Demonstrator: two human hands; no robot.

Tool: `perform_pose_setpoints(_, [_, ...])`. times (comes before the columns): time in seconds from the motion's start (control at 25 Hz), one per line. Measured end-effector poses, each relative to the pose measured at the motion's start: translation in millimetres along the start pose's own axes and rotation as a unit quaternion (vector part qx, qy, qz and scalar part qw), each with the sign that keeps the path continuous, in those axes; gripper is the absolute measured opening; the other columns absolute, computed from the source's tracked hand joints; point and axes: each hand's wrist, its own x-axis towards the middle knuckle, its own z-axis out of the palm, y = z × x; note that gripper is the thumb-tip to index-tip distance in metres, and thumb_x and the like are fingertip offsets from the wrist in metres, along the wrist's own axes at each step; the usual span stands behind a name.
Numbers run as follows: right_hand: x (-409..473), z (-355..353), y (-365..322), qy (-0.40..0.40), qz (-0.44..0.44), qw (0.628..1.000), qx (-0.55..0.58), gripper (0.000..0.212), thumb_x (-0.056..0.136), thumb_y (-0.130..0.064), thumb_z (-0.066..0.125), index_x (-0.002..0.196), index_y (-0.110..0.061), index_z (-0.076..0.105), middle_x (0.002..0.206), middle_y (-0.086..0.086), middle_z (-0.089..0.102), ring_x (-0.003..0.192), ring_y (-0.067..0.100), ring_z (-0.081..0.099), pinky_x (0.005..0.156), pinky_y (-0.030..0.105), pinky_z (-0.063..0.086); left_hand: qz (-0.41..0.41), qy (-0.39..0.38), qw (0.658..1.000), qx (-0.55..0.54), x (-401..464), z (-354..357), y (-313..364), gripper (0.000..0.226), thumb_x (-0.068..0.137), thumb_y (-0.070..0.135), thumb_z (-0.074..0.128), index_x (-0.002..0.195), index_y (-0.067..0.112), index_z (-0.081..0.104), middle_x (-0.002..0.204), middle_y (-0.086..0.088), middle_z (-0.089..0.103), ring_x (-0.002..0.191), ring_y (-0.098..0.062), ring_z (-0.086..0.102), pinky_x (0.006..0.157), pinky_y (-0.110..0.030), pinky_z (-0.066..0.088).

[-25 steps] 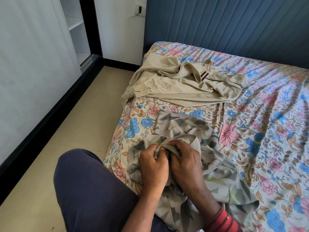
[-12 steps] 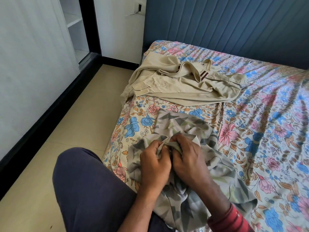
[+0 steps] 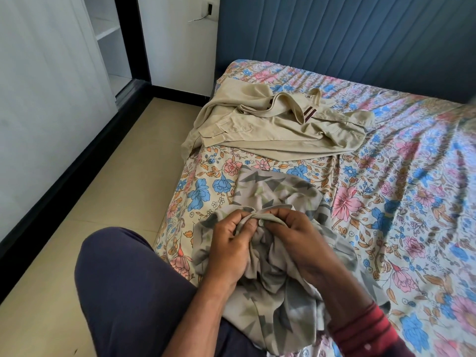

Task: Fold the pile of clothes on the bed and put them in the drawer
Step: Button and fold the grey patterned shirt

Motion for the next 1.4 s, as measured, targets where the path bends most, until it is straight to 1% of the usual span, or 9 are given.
perform_pose_setpoints(0.16, [2, -25, -13, -0.031, 0.018, 0.999, -0.011, 0.018, 0.082, -0.003, 0.08, 0.099, 0.003, 0.074, 0.097, 0.028, 0.074, 0.093, 0.039, 0.07, 0.091, 0.05, 0.054, -0.016, -0.071, 0.996, -0.06, -4, -2, 9, 0.02, 0.091, 0.014, 0.06, 0.095, 0.015, 0.079, 0.095, -0.012, 0.075, 0.092, -0.023, 0.069, 0.087, -0.038, 0.055])
perform_pose_setpoints(0.28, [3, -27, -15, -0.059, -0.028, 0.993, -0.094, 0.022, 0.079, -0.026, 0.085, 0.095, -0.015, 0.076, 0.09, 0.029, 0.072, 0.081, 0.035, 0.064, 0.076, 0.049, 0.048, -0.043, -0.084, 0.991, -0.093, -9, -1, 10, 0.022, 0.098, 0.013, 0.057, 0.097, 0.011, 0.079, 0.101, -0.016, 0.076, 0.098, -0.026, 0.071, 0.089, -0.037, 0.056])
perform_pose_setpoints(0.36, [4, -23, -15, -0.063, -0.064, 0.98, -0.178, 0.02, 0.08, -0.037, 0.082, 0.093, -0.022, 0.078, 0.085, 0.017, 0.075, 0.078, 0.034, 0.068, 0.072, 0.054, 0.052, -0.027, -0.082, 0.995, -0.05, -9, -3, 8, 0.024, 0.101, 0.022, 0.058, 0.093, 0.008, 0.076, 0.093, -0.021, 0.072, 0.093, -0.027, 0.067, 0.087, -0.042, 0.053])
perform_pose_setpoints(0.48, [4, -37, -31, -0.084, -0.086, 0.956, -0.269, 0.011, 0.082, -0.026, 0.085, 0.092, -0.023, 0.081, 0.085, 0.001, 0.077, 0.083, 0.027, 0.073, 0.078, 0.052, 0.058, 0.018, -0.11, 0.993, 0.046, -8, -9, 5, 0.031, 0.095, 0.028, 0.064, 0.083, 0.0, 0.067, 0.076, -0.018, 0.061, 0.077, -0.024, 0.056, 0.074, -0.044, 0.047])
perform_pose_setpoints(0.72, [13, -89, -78, -0.248, -0.058, 0.923, -0.288, 0.041, 0.075, -0.022, 0.092, 0.113, -0.021, 0.076, 0.088, 0.016, 0.071, 0.081, 0.022, 0.066, 0.078, 0.036, 0.048, 0.021, -0.206, 0.975, 0.077, -13, -7, 13, 0.017, 0.092, 0.004, 0.07, 0.078, 0.013, 0.071, 0.072, 0.004, 0.064, 0.072, -0.008, 0.057, 0.068, -0.022, 0.046])
perform_pose_setpoints(0.92, [28, -96, -89, -0.132, -0.143, 0.868, -0.458, 0.022, 0.077, -0.02, 0.09, 0.088, -0.035, 0.079, 0.079, -0.008, 0.07, 0.078, 0.013, 0.065, 0.073, 0.036, 0.051, -0.026, -0.104, 0.99, 0.094, -3, -13, 5, 0.015, 0.081, -0.002, 0.081, 0.085, 0.011, 0.076, 0.08, 0.0, 0.073, 0.081, -0.01, 0.066, 0.076, -0.025, 0.053])
perform_pose_setpoints(1.12, [20, -83, -81, -0.226, -0.119, 0.946, -0.2, 0.003, 0.089, -0.007, 0.066, 0.088, -0.005, 0.066, 0.082, 0.021, 0.066, 0.075, 0.044, 0.057, 0.067, 0.047, 0.045, -0.022, -0.172, 0.984, 0.031, -8, -17, 9, 0.015, 0.073, 0.01, 0.084, 0.086, 0.005, 0.078, 0.089, -0.013, 0.073, 0.089, -0.019, 0.068, 0.083, -0.032, 0.054])
perform_pose_setpoints(1.2, [19, -81, -77, -0.229, -0.095, 0.952, -0.178, 0.008, 0.092, -0.014, 0.063, 0.093, -0.006, 0.062, 0.074, 0.027, 0.05, 0.063, 0.042, 0.043, 0.057, 0.054, 0.037, -0.036, -0.167, 0.985, 0.008, -9, -19, 13, 0.016, 0.07, 0.008, 0.084, 0.084, 0.015, 0.079, 0.088, -0.005, 0.075, 0.088, -0.015, 0.069, 0.08, -0.026, 0.056])
perform_pose_setpoints(1.4, [11, -95, -89, -0.236, -0.102, 0.925, -0.279, 0.005, 0.088, -0.01, 0.08, 0.091, -0.011, 0.077, 0.085, 0.007, 0.075, 0.076, 0.017, 0.068, 0.066, 0.03, 0.051, -0.079, -0.156, 0.985, 0.007, -10, -26, 13, 0.018, 0.063, 0.012, 0.083, 0.078, 0.019, 0.078, 0.081, -0.003, 0.071, 0.076, -0.013, 0.066, 0.065, -0.021, 0.053])
